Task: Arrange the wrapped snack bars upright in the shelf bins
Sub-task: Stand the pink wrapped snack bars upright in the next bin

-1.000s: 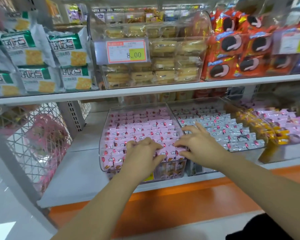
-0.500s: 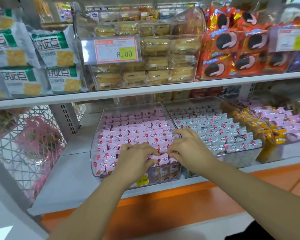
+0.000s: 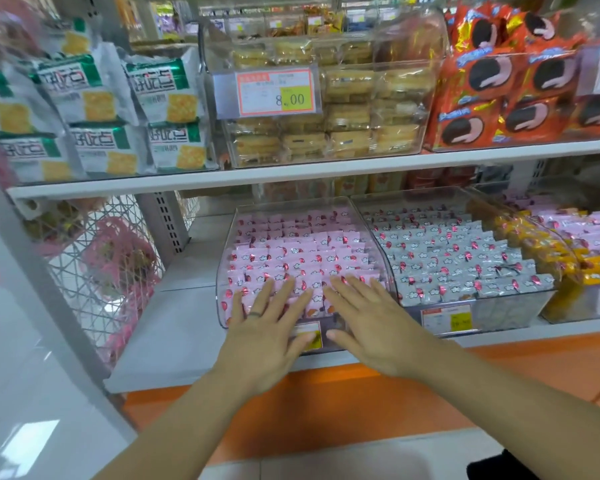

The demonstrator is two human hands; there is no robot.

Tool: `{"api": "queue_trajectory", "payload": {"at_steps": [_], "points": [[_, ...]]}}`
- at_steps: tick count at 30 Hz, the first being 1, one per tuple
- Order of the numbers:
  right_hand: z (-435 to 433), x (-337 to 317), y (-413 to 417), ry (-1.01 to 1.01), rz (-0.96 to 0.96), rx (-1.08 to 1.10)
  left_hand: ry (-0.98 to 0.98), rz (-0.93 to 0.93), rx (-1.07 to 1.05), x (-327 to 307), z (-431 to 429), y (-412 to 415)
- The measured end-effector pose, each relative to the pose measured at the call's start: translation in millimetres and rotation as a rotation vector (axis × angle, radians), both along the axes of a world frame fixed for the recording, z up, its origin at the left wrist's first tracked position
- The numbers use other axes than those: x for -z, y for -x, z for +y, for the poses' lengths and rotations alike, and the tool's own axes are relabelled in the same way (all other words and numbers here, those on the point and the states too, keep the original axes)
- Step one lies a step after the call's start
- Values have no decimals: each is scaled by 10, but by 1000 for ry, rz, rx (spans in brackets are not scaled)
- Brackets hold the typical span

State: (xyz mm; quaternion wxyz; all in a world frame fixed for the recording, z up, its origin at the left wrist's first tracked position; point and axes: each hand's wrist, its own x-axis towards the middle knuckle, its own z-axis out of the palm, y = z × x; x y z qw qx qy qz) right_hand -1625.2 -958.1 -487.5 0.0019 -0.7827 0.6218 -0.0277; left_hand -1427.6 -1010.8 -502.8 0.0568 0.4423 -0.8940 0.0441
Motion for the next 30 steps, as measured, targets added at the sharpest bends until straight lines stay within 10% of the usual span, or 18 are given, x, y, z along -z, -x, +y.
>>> {"api": "queue_trajectory", "payload": {"at_steps": [30], "points": [[-285,-404,-82,-52,-162,106,-198,100,-95,-329,-309,37]]}}
